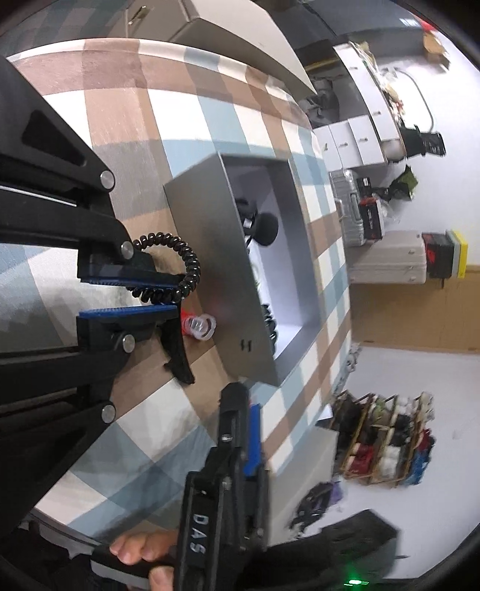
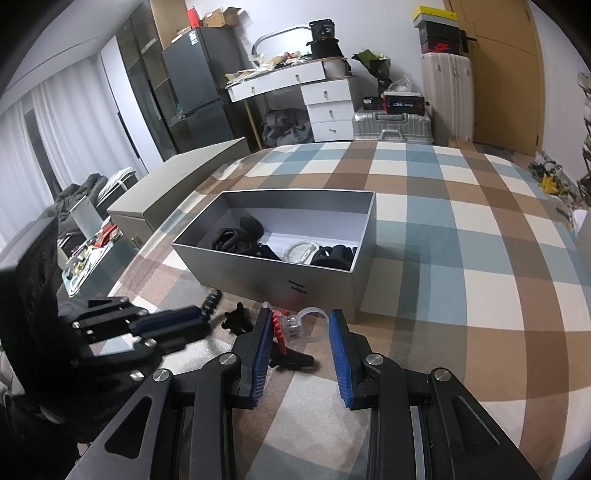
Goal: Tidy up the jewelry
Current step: 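Grasp the black beaded bracelet with the left tool while the right tool grasps the red-and-clear ring, then carry the bracelet and ring into the grey box and open both tools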
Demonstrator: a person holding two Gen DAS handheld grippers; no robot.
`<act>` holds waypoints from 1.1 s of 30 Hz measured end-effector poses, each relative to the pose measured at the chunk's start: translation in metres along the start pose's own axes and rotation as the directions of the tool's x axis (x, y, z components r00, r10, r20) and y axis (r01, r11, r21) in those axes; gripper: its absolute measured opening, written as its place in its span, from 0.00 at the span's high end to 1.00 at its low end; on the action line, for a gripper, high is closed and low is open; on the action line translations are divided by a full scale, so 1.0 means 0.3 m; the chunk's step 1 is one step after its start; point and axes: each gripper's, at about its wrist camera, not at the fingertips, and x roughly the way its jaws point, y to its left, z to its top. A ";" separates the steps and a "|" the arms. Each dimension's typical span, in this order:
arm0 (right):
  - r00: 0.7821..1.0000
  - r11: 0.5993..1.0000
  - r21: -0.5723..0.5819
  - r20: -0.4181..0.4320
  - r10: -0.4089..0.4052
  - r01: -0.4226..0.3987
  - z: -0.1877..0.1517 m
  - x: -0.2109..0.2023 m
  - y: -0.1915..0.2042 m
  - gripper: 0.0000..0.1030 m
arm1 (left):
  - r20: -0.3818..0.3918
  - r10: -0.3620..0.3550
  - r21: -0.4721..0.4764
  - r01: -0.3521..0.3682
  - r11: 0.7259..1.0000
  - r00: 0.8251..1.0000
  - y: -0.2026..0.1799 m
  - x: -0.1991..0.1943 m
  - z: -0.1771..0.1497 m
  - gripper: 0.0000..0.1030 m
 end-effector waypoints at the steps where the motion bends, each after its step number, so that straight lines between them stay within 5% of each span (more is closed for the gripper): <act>1: 1.000 1.000 0.000 -0.001 0.000 0.000 0.000 0.000 0.001 0.71 | 0.010 -0.005 -0.012 0.005 1.000 1.000 0.007 -0.007 0.001 0.96; 19: 0.991 0.997 0.045 0.127 0.050 -0.056 0.025 -0.075 -0.006 0.71 | 0.202 0.034 -0.106 -0.013 0.994 0.979 0.080 -0.130 0.052 0.96; 33: 0.980 0.995 0.067 0.193 0.054 -0.068 0.051 -0.079 -0.001 0.71 | 0.278 0.059 -0.103 -0.032 0.994 0.959 0.125 -0.087 0.122 0.96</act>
